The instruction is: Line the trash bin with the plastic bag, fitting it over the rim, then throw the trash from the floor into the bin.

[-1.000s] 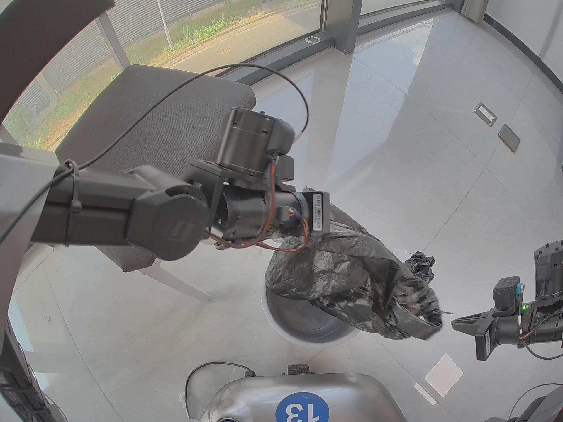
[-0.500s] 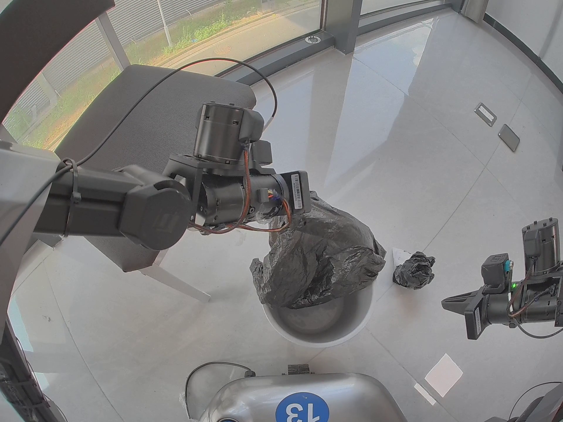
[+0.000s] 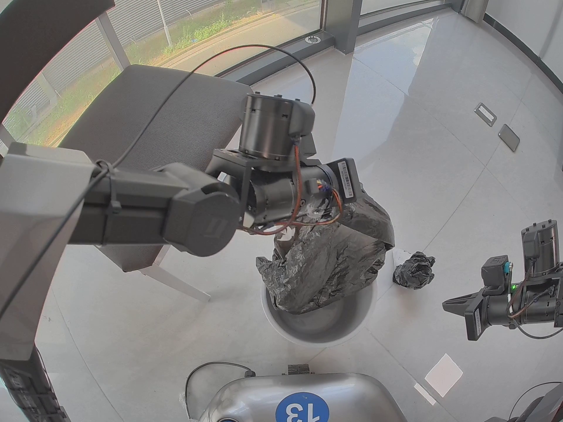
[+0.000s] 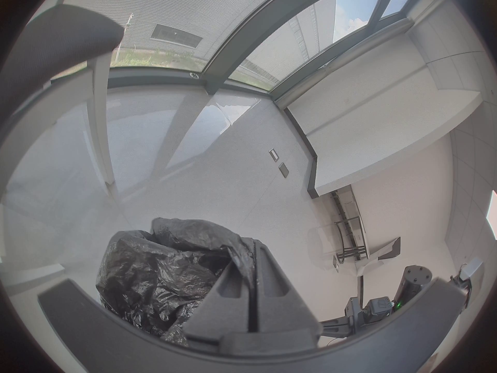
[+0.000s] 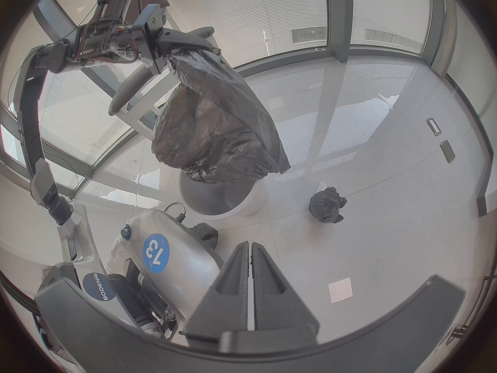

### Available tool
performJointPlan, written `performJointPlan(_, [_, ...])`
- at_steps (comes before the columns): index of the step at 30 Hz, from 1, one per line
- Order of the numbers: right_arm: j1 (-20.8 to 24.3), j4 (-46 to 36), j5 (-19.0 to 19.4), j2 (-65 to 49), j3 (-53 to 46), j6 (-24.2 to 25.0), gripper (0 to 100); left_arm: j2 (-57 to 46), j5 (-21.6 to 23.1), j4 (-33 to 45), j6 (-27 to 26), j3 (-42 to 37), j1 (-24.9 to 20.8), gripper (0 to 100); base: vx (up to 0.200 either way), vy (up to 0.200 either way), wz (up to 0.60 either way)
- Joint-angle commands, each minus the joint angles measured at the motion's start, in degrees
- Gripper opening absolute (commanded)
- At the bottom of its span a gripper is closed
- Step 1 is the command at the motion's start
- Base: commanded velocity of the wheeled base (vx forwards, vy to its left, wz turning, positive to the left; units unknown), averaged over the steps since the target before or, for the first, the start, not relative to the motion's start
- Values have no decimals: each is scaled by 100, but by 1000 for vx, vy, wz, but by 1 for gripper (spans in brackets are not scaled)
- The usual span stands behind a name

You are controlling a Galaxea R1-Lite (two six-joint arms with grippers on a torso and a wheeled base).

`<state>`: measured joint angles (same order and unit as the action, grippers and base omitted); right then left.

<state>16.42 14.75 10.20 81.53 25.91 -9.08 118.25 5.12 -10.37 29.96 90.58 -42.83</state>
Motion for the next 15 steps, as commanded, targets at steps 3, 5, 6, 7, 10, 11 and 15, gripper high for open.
performJointPlan(3, [-16,2,-1,-32,-33,-6,0,269,-37,-17,150,-66,-94,0,0,0,0])
performJointPlan(5, [-7,2,-1,-32,-33,-6,0,234,-46,-26,159,-277,-59,0,0,0,0])
performJointPlan(6, [-7,2,-1,-32,-33,-6,0,216,-55,-26,150,-356,-50,0,0,0,0])
performJointPlan(7, [-7,2,-1,-32,-33,-15,0,163,-55,-35,132,-550,-33,0,0,0,0])
performJointPlan(10, [-7,2,-1,-23,-33,-15,0,32,-55,-44,106,-972,37,0,0,0,0])
performJointPlan(11, [1,-7,-1,-23,-33,-15,0,5,-55,-61,106,-1112,64,0,0,0,0])
performJointPlan(15, [19,-7,-1,-32,-50,-23,0,-65,-64,-386,97,-1534,117,0,0,0,0])
